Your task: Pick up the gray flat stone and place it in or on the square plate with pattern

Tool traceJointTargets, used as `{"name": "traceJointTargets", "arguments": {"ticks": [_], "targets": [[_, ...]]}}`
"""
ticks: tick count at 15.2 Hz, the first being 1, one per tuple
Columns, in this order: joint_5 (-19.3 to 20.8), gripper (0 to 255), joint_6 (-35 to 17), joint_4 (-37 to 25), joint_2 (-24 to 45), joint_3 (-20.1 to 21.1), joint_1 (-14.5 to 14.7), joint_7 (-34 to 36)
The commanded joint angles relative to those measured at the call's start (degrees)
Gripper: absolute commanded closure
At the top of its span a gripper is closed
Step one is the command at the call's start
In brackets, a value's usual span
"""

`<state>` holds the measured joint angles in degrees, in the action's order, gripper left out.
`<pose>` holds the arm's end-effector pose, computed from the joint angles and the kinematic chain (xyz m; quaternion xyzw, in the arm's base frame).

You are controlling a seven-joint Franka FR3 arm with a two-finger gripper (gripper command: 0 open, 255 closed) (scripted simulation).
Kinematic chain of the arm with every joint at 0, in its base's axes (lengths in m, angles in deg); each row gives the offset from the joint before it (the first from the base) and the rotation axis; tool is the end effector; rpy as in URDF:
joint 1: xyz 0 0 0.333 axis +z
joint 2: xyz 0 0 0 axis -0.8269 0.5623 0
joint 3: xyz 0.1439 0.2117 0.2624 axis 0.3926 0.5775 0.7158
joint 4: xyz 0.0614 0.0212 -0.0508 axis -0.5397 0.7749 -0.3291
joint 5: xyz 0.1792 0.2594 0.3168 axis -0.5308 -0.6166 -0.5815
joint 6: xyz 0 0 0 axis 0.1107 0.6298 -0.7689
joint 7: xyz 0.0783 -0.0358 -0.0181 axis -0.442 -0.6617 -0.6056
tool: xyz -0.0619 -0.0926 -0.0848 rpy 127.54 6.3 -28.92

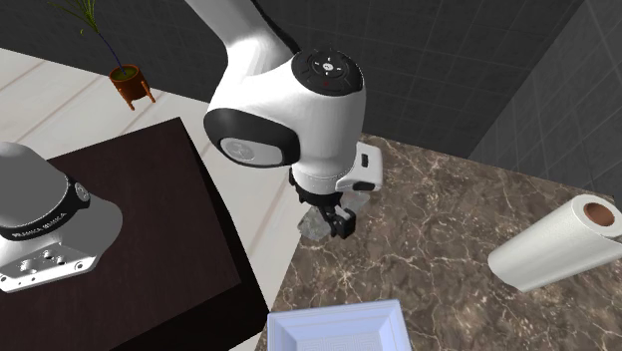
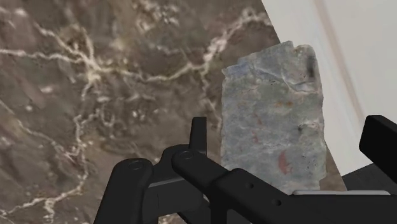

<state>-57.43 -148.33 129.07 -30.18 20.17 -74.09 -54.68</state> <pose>0.4640 -0.2362 0.1684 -0.9940 -0.1072 -0.0136 0.0178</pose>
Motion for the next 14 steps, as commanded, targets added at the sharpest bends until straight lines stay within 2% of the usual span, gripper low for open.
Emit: {"name": "traceJointTargets", "arguments": {"ticks": [1, 11, 12, 14], "targets": [[-1.01, 0, -1.49, -0.08, 1.58, 0.54, -0.30, -0.73], [-1.62, 0, -2.58, -0.27, 2.87, 0.94, -0.53, -1.19], [-1.62, 255, -2.58, -0.27, 2.87, 0.94, -0.53, -1.19], [-1.62, 255, -2.58, -0.27, 2.87, 0.94, -0.53, -1.19]]}}
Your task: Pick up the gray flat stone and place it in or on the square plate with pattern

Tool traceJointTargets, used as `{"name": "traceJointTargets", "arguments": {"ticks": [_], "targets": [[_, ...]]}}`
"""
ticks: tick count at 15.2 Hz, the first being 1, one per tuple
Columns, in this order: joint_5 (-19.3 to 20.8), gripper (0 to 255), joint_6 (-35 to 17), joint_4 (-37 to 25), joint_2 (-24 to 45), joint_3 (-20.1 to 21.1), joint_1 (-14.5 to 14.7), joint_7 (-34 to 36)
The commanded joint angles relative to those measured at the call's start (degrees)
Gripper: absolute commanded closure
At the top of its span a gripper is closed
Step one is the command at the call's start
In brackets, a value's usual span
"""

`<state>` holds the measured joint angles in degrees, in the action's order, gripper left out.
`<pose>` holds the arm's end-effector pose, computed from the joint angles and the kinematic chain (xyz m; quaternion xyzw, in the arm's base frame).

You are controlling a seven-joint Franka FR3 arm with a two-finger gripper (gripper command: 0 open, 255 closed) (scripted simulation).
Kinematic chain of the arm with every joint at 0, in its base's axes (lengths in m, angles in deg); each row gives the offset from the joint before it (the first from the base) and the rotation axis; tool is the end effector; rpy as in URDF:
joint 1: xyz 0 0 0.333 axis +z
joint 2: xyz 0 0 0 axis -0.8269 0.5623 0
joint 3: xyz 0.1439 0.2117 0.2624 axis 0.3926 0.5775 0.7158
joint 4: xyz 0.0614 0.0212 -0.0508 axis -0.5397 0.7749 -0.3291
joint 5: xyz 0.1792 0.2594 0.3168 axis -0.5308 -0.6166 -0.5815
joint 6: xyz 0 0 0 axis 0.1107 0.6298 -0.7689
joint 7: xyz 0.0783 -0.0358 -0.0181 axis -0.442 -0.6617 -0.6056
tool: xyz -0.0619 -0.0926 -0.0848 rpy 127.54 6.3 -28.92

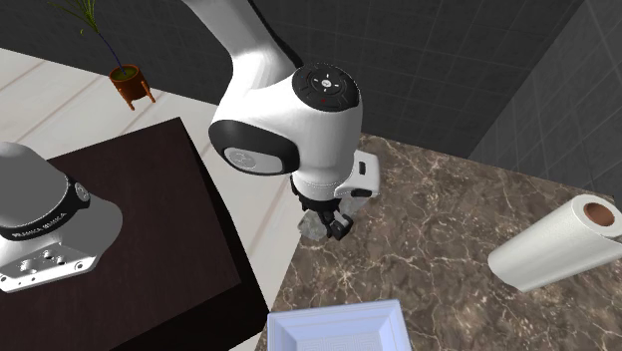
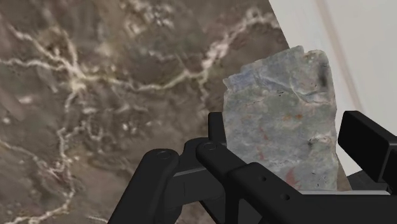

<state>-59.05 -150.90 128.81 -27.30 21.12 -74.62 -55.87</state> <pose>0.4642 -0.2348 0.1477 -0.9940 -0.1071 -0.0141 0.0185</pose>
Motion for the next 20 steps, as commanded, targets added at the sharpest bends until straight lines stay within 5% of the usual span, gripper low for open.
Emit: {"name": "traceJointTargets", "arguments": {"ticks": [1, 7, 20], "targets": [[0.00, 255, 0.00, 0.00, 0.00, 0.00, 0.00, 0.00], [-0.01, 255, -0.01, 0.00, 0.01, 0.00, 0.00, 0.00], [5.01, 255, 9.48, 0.46, -10.17, -2.31, 1.39, 3.99]]}}
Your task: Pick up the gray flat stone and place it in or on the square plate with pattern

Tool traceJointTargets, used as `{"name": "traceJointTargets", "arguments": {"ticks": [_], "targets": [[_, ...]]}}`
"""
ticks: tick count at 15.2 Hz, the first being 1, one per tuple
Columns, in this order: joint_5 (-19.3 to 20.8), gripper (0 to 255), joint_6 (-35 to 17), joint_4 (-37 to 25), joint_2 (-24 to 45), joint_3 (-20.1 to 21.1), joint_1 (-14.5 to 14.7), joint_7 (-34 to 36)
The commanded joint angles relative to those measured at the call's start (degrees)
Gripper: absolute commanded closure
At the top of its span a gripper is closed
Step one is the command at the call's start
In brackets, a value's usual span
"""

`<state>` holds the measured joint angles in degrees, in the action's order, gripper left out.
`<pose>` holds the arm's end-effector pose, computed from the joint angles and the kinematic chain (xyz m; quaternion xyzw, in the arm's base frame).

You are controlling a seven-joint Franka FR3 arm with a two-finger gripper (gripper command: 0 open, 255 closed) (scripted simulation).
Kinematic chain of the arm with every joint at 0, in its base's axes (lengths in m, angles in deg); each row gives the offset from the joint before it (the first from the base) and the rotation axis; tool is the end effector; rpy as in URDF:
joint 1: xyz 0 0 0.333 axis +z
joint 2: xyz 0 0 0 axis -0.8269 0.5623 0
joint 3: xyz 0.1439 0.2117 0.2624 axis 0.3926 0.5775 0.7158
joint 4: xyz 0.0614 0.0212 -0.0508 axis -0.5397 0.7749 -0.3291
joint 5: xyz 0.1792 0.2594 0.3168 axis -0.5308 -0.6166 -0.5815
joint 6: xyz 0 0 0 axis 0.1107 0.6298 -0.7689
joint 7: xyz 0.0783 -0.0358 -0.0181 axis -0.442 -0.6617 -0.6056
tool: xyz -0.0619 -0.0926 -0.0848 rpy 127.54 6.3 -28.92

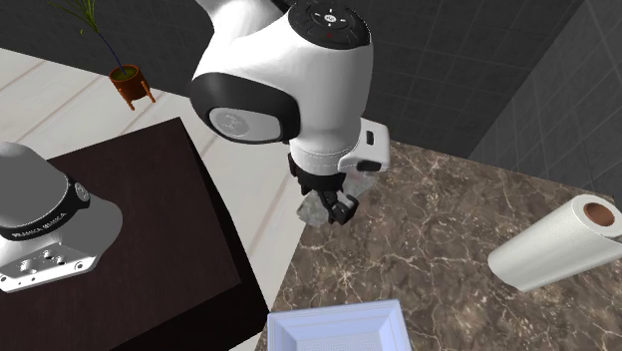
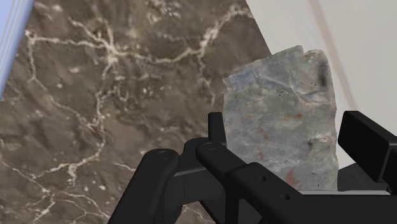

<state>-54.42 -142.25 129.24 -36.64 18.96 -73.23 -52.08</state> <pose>0.4644 -0.2345 0.2164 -0.9940 -0.1071 -0.0144 0.0184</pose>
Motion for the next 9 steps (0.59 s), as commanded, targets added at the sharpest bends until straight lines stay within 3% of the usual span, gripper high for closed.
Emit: {"name": "traceJointTargets", "arguments": {"ticks": [1, 5, 9], "targets": [[0.72, 255, 1.59, -0.05, -1.56, -0.25, 0.03, 0.47], [1.73, 255, 4.06, -0.34, -3.80, -0.45, 0.09, 1.28], [1.44, 255, 4.86, -0.99, -3.60, -3.28, -3.31, -5.15]]}}
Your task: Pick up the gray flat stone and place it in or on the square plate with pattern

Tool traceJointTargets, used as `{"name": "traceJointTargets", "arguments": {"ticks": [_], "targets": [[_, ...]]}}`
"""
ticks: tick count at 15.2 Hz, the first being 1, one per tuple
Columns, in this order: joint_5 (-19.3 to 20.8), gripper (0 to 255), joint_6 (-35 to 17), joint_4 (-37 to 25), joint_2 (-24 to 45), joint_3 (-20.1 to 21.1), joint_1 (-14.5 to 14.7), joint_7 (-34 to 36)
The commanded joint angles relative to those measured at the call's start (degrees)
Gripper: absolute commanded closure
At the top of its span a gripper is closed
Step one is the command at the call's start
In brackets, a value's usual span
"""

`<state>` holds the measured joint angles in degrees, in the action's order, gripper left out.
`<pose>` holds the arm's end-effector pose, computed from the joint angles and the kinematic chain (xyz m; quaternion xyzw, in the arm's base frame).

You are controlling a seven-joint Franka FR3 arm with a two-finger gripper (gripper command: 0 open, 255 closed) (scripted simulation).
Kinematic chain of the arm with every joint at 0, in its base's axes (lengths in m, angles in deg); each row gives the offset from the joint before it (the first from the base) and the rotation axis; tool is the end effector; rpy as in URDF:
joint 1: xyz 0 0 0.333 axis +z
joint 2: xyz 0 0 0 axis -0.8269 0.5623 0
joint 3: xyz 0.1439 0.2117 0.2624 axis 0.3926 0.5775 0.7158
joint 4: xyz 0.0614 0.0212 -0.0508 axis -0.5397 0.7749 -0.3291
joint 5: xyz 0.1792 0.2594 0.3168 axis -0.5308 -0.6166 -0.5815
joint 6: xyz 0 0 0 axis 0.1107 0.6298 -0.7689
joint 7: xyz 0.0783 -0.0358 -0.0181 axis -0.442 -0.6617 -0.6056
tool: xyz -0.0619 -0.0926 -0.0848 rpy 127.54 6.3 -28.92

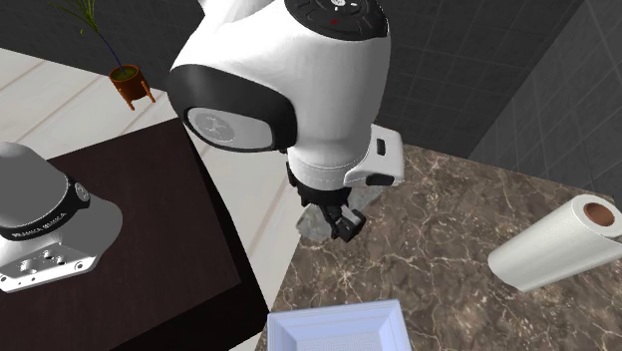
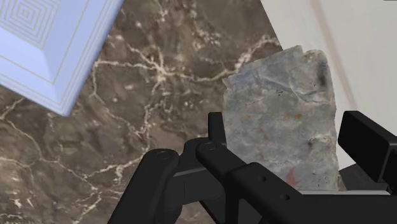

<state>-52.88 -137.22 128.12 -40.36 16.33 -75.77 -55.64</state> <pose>0.4453 -0.2751 0.2504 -0.9940 -0.1064 -0.0143 0.0186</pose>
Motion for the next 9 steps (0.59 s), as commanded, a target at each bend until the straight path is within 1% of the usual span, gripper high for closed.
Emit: {"name": "traceJointTargets", "arguments": {"ticks": [1, 9], "targets": [[-0.21, 255, 0.08, -0.21, 0.30, -1.34, -1.62, -3.20], [-1.93, 255, 2.76, -5.34, 3.66, -6.36, -8.45, -16.13]]}}
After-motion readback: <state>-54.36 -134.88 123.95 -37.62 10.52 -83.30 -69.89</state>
